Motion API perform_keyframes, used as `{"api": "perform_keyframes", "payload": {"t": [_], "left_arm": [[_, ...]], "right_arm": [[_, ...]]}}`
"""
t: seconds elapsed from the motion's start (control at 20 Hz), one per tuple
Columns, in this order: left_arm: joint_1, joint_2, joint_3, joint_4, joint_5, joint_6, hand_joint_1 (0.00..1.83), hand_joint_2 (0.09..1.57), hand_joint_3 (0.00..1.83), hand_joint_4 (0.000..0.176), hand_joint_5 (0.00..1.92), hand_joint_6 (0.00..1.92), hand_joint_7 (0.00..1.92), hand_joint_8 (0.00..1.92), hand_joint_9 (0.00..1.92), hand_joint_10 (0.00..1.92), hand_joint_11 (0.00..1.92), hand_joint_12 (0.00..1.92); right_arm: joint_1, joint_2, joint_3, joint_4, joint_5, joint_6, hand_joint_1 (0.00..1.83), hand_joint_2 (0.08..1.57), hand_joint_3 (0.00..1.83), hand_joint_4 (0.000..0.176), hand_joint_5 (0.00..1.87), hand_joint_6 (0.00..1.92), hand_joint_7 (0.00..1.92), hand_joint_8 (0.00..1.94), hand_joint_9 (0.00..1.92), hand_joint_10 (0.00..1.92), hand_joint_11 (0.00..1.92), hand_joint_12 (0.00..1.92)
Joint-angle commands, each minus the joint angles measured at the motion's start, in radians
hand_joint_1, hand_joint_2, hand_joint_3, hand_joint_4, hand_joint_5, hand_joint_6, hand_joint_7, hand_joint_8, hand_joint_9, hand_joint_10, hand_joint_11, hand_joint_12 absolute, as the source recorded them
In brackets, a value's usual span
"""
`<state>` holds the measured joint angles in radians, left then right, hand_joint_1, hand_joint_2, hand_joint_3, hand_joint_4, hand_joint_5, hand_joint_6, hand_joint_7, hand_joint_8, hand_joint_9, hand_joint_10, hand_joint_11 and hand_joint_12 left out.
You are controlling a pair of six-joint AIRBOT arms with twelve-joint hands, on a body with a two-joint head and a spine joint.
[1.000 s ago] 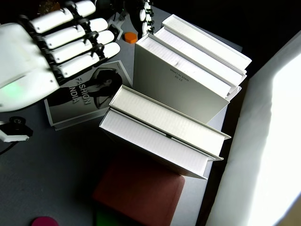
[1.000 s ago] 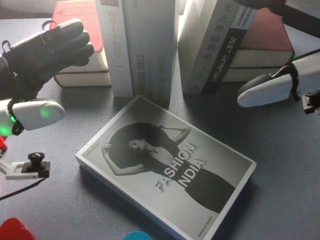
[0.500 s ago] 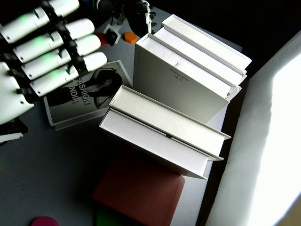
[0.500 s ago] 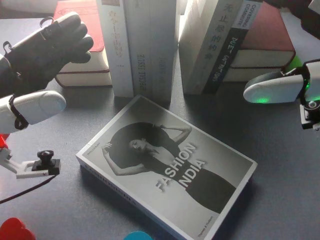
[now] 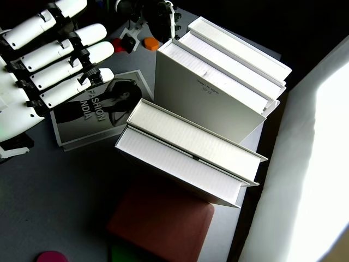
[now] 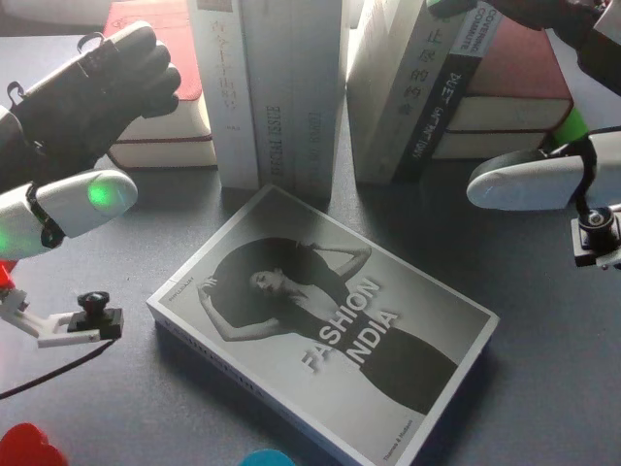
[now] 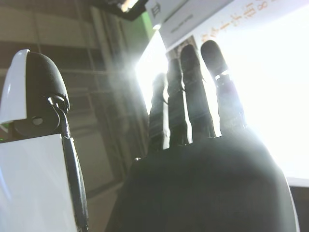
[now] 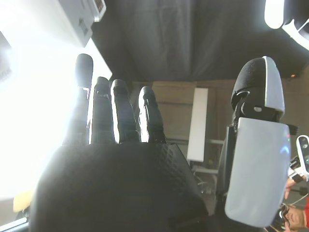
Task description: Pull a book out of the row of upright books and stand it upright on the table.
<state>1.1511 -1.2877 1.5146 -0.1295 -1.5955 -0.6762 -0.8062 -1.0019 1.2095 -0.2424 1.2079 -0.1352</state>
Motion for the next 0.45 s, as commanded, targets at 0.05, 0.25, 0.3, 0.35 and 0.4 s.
{"api": "perform_keyframes", "payload": {"t": [0.05, 0.25, 0.3, 0.35, 0.4], "left_arm": [[-0.009, -0.004, 0.001, -0.025, -0.128, -0.011, 0.97, 0.93, 0.00, 0.000, 0.30, 0.00, 0.35, 0.00, 0.35, 0.00, 0.00, 0.89], [-0.009, -0.013, 0.002, -0.035, -0.137, -0.011, 0.94, 0.93, 0.00, 0.000, 0.29, 0.00, 0.29, 0.00, 0.35, 0.00, 0.00, 0.95], [-0.009, -0.015, 0.003, -0.036, -0.137, -0.011, 0.94, 0.92, 0.00, 0.000, 0.29, 0.00, 0.30, 0.00, 0.35, 0.00, 0.00, 0.99], [-0.009, -0.015, 0.003, -0.036, -0.136, -0.011, 0.94, 0.93, 0.00, 0.000, 0.29, 0.00, 0.30, 0.00, 0.35, 0.00, 0.00, 0.98], [-0.009, -0.016, 0.003, -0.036, -0.136, -0.011, 0.94, 0.92, 0.00, 0.000, 0.31, 0.01, 0.31, 0.00, 0.36, 0.00, 0.00, 1.00]], "right_arm": [[-0.002, -0.001, -0.006, 0.040, 0.121, 0.007, 0.70, 0.86, 0.00, 0.117, 0.06, 0.00, 0.00, 0.00, 0.04, 0.01, 0.00, 0.90], [-0.005, -0.003, -0.008, 0.041, 0.123, 0.007, 0.76, 0.85, 0.00, 0.132, 0.11, 0.00, 0.00, 0.00, 0.04, 0.00, 0.00, 1.06], [-0.007, -0.003, -0.009, 0.042, 0.124, 0.007, 0.76, 0.86, 0.00, 0.129, 0.11, 0.00, 0.00, 0.00, 0.04, 0.00, 0.00, 1.07], [-0.009, -0.004, -0.009, 0.043, 0.124, 0.007, 0.76, 0.85, 0.00, 0.139, 0.11, 0.00, 0.00, 0.00, 0.04, 0.00, 0.00, 1.03], [-0.011, -0.005, -0.009, 0.044, 0.124, 0.007, 0.75, 0.85, 0.00, 0.145, 0.11, 0.00, 0.00, 0.00, 0.04, 0.00, 0.00, 1.05]]}}
